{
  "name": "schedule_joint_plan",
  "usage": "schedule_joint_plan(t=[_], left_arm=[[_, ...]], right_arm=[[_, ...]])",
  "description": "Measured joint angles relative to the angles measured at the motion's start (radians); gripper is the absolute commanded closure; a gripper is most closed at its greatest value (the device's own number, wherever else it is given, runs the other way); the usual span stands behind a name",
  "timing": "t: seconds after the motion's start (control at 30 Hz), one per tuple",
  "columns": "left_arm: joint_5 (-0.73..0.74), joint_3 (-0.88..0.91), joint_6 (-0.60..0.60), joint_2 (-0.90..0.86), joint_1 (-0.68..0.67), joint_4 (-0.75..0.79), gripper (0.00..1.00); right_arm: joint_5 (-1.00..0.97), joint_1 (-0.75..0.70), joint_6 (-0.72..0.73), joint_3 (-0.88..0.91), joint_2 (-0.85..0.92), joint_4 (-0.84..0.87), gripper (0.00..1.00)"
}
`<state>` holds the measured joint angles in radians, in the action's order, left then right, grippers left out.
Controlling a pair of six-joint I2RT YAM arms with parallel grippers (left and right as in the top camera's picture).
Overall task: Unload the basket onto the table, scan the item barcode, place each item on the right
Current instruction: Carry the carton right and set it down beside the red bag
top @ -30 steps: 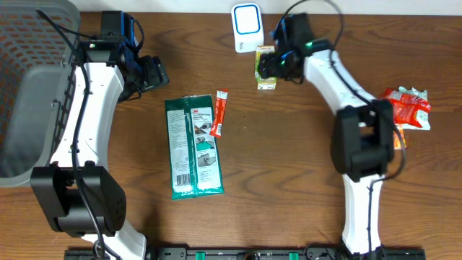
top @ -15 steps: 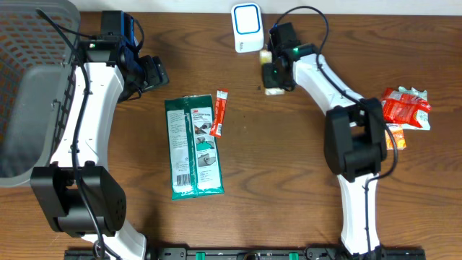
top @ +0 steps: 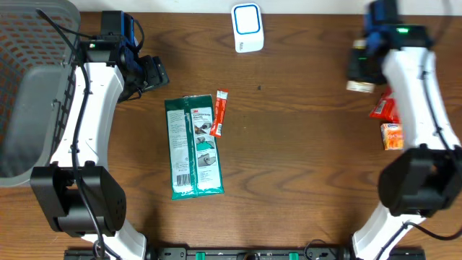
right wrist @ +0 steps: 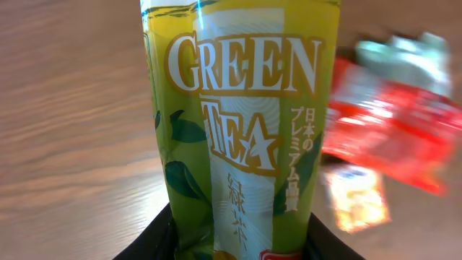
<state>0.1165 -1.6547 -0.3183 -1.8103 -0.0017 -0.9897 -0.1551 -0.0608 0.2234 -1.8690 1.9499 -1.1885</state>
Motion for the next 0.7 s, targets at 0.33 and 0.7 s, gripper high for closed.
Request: schedule_joint_plan(t=[0.33, 0.7], left_arm=[[0.000, 0.000, 0.000, 0.000, 0.000, 0.000, 0.14], [0.000, 0.000, 0.000, 0.000, 0.000, 0.000, 0.14]], right_arm=[[-0.011, -0.247, -0.005, 0.257, 0.028, 0.156, 0.18], [0.035, -0.336, -0.027, 0.322, 0.031, 0.173, 0.11]])
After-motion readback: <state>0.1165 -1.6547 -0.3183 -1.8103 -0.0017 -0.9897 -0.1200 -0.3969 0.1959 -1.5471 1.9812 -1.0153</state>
